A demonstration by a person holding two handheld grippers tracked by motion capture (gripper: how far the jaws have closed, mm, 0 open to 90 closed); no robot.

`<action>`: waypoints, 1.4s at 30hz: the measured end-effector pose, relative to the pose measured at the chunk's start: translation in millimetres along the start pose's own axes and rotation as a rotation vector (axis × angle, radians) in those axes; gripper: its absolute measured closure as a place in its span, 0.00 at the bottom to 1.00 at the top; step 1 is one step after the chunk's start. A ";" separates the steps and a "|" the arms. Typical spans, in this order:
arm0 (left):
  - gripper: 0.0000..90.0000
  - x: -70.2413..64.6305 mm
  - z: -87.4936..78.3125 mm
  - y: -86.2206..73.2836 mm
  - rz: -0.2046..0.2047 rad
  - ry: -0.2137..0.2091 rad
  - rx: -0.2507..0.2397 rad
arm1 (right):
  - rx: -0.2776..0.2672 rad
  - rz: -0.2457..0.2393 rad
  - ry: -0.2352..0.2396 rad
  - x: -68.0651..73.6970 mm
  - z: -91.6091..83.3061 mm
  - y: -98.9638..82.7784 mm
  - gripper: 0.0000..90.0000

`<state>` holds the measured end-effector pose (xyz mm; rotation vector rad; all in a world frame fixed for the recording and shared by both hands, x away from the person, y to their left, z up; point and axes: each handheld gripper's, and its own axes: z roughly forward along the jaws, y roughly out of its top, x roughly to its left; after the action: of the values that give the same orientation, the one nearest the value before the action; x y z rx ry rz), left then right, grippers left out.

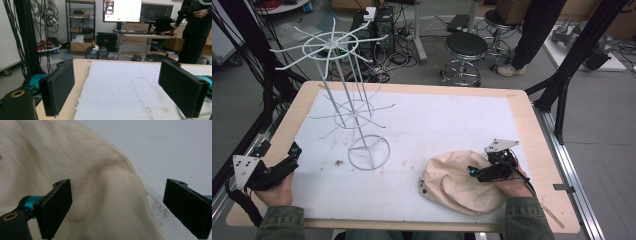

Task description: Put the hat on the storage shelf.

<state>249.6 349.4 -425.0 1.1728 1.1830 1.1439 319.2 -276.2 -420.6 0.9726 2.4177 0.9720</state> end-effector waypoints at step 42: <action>0.16 -0.2 -0.5 0.1 -0.002 0.000 -0.002 | 0.169 -0.140 -0.131 7.6 2.9 6.8 0.82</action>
<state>249.1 349.2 -424.9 1.1699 1.1828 1.1437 318.7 -265.9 -418.3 0.8781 2.4488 0.6439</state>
